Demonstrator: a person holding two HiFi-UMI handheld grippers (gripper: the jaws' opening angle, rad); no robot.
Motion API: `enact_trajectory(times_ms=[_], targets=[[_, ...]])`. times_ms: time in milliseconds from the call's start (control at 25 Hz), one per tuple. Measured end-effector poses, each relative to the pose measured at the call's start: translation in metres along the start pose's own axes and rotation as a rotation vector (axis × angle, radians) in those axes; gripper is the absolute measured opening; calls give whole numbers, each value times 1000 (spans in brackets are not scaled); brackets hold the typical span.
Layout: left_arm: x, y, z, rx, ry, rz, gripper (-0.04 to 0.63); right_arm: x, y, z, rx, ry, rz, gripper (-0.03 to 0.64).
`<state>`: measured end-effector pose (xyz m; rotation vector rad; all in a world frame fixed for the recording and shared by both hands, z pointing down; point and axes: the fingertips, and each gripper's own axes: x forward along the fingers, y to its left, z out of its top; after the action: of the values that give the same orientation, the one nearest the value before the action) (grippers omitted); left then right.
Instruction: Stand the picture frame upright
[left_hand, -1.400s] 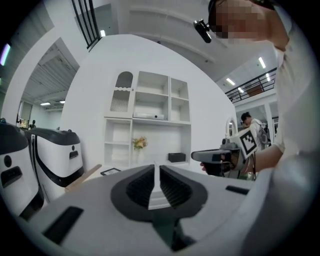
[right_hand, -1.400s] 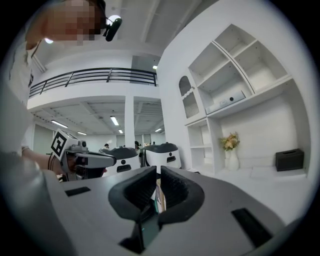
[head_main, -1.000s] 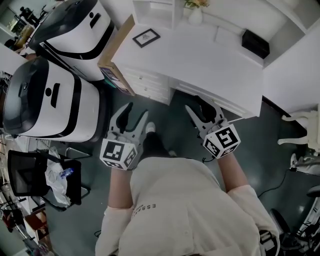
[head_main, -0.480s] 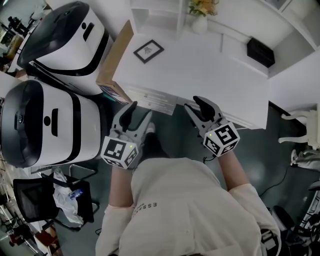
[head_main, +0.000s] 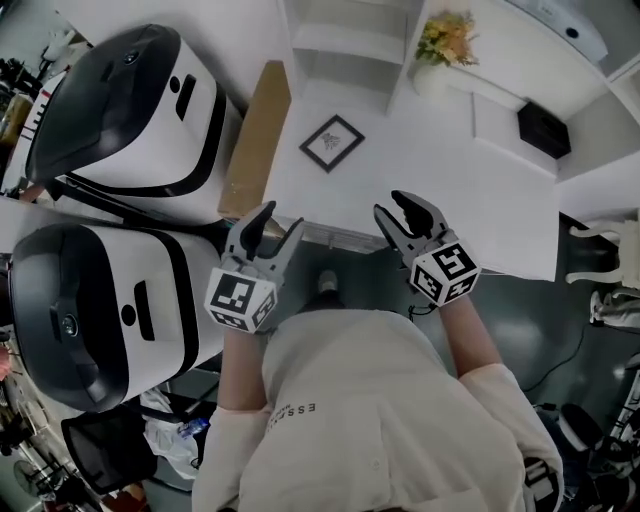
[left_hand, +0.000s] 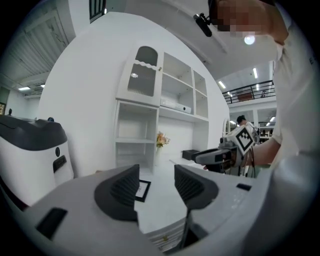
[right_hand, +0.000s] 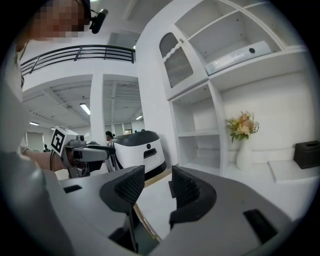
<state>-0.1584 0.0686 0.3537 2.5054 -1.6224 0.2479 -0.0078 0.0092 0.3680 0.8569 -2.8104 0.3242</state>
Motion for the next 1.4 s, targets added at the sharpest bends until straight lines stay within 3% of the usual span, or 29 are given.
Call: enact_trajectory(times_ms=[240,480,760,920,1200,1400], targets=[[23,54,1,2,0,-32,204,61,-11,10,7,27,-38,167],[53,78,-7,-40,5,-45,202,105,-34,0,-31,120,-40,167],[92,93,-20,-49,24,-47,202,156,-76,-36,-56,276,-8,167],[110,103,-32,-92,49,-16,202,182,-104,-57,-75,375,13,167],[136,116,-49,-156,78,27,202,222,-152,-100,-3,544,11,167],[147,122,-63,-190,104,38,202,241,-173,-124,-53,661,-21,167]])
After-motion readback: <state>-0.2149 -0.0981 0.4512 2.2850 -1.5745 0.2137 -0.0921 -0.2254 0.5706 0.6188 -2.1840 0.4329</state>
